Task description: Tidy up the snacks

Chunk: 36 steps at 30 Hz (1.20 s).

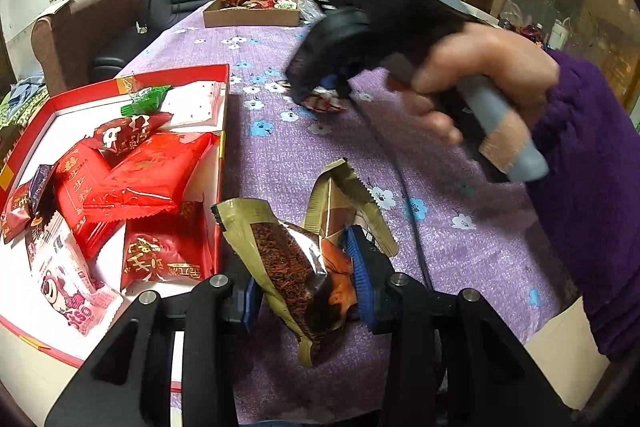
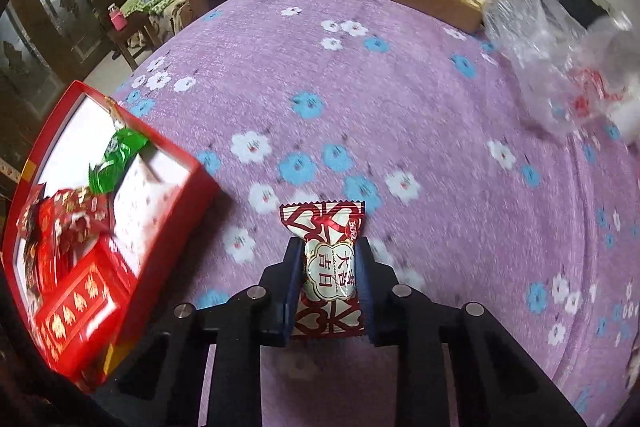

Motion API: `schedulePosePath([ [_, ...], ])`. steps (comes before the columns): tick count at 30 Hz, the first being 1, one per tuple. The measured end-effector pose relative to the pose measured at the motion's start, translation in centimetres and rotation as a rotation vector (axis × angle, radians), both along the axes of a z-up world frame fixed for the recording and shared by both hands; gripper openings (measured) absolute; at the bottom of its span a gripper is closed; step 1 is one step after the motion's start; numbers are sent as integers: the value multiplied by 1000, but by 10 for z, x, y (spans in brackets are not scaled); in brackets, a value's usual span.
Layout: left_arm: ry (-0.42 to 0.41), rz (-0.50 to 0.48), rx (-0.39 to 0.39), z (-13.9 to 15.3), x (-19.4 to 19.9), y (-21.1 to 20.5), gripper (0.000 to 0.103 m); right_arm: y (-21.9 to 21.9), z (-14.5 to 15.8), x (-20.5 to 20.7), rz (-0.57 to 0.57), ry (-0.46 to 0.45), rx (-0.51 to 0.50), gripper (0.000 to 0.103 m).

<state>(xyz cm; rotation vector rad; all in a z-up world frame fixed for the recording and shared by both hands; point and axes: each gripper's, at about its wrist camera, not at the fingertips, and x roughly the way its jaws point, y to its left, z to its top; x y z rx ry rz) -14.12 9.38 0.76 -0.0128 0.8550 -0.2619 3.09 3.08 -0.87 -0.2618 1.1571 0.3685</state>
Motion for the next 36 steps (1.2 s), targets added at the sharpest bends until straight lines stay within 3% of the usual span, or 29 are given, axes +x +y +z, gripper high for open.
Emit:
schedulePosePath([
  [17, 21, -16, 9, 0, 10, -2, 37, -85, 13, -52, -150, 32, 58, 25],
  [26, 29, -24, 14, -2, 15, -4, 37, -85, 11, -53, -161, 9, 48, 25],
  [36, 36, -48, 47, 0, 20, -11, 37, -93, 11, -60, -184, -19, 120, 26],
])
